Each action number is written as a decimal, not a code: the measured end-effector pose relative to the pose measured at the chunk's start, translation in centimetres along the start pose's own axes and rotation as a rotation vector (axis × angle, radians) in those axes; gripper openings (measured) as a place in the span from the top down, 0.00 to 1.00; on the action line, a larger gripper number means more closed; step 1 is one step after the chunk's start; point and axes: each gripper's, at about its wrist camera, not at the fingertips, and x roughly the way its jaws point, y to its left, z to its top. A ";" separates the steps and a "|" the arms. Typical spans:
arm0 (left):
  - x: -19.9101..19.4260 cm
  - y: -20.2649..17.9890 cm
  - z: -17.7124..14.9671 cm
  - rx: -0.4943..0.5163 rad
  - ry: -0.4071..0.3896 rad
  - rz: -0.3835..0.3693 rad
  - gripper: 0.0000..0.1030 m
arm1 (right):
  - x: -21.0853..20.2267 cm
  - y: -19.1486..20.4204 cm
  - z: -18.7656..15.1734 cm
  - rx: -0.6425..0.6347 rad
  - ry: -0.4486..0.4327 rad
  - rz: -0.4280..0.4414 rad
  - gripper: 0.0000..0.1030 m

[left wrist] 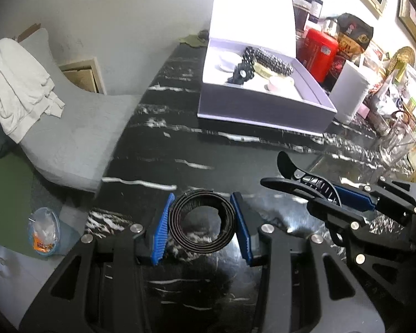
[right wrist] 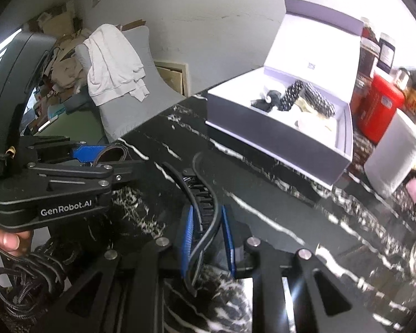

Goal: Organize objects
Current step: 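Lift and carry the belt and claw clip in both grippers toward the box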

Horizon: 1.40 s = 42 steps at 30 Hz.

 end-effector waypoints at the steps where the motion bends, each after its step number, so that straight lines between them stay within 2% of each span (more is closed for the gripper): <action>1: -0.1 0.0 0.3 0.000 -0.006 0.003 0.61 | 0.0 -0.1 0.4 -0.007 -0.002 -0.001 0.80; 12: -1.0 -0.3 3.9 0.018 -0.061 0.030 0.61 | -0.1 -1.2 3.8 -0.047 -0.024 0.004 0.80; 19: -0.4 -1.5 5.8 0.043 -0.071 0.018 0.61 | -0.4 -2.5 5.3 -0.052 -0.038 -0.009 0.80; 42: 4.7 -7.2 10.3 0.149 -0.014 -0.084 0.61 | 0.5 -9.7 6.4 0.037 -0.006 -0.090 0.80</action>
